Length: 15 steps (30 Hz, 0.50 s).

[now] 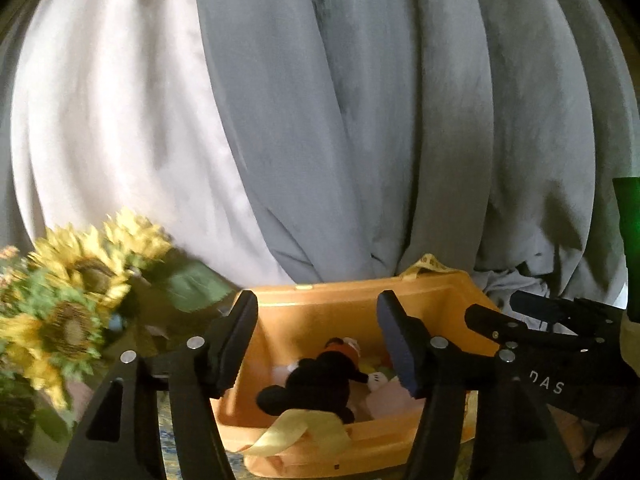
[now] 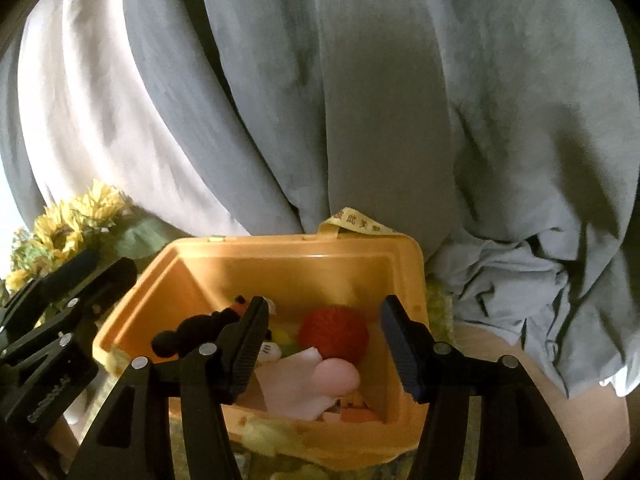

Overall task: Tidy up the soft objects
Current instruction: 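Open both tools to drop the napkin and sponge into the crate, then move both tools back toward the blue tissue pack and green frog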

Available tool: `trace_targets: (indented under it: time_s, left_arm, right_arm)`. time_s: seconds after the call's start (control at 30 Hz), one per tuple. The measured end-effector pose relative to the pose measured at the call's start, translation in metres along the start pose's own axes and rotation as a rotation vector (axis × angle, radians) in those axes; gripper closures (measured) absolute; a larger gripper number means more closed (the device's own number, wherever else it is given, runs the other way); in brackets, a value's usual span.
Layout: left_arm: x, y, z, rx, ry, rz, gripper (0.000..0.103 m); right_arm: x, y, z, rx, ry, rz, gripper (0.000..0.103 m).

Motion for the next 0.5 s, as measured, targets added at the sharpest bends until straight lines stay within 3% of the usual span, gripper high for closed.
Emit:
trace_targets:
  time_s: [0.13,0.5]
  left_arm:
    - [0.001,-0.004,0.024,-0.038,-0.013,-0.008,0.033]
    - [0.007,0.005,0.069,-0.042,-0.054,0.023,0.021]
  right_arm:
    - [0.005,-0.001,0.020,-0.028,0.000,-0.005,0.037]
    - [0.013,0.006,0.069,-0.088,0.034,0.016,0.037]
Point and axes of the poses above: each gripper's, at about its wrist camera, not at the fingertips, and z roughly against the way its jaws point, x to its left, y to its underside, the point moved 3 cm from there along -z, roughly the way its jaws point, and after that the axes turned 7 degrees about z, right-handed, at the moved point
